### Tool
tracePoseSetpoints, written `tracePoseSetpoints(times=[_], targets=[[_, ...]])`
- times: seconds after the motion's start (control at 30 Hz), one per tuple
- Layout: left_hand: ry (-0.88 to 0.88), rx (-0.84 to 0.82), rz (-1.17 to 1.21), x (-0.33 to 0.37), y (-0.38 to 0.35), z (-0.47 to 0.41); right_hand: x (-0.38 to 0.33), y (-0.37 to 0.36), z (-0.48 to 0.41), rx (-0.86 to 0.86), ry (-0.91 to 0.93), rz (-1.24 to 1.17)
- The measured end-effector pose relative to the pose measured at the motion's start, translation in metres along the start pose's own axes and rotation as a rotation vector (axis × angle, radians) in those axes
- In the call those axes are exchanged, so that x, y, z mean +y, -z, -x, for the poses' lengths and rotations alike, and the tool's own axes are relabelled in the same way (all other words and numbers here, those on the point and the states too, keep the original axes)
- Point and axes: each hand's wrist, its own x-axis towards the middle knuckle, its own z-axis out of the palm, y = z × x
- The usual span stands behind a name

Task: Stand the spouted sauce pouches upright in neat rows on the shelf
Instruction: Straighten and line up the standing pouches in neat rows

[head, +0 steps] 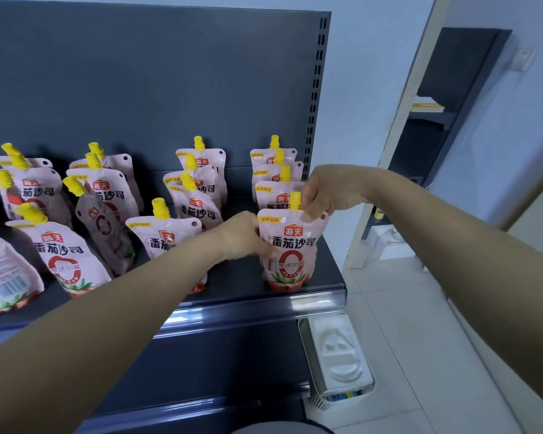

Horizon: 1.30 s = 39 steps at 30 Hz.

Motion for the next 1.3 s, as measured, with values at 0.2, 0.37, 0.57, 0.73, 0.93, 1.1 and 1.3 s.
tracePoseSetpoints(times=[0.2,0.37,0.57,0.73,0.93,1.1,1.3], targets=[[-0.018,0.033,-0.018,0.0,-0.003,0.001,0.001,-0.004,0.0,0.071,0.028,0.059],[-0.015,0.013,-0.033,0.001,-0.003,0.003,-0.001,-0.003,0.001,0.078,0.025,0.089],[-0.058,0.039,-0.159,0.027,0.043,0.023,-0.017,0.027,0.016,0.037,0.016,0.095],[-0.11,0.294,-0.197,0.043,0.104,0.058,-0.057,0.035,0.003,0.367,0.154,0.02],[0.046,0.382,-0.235,-0.001,0.131,0.098,-0.109,0.002,-0.046,0.238,0.155,0.136],[0.107,0.362,-0.099,-0.049,0.116,0.1,-0.13,-0.02,-0.07,0.085,0.106,0.165],[0.067,0.381,0.011,-0.065,0.105,0.096,-0.125,-0.037,-0.089,0.048,0.09,0.019]])
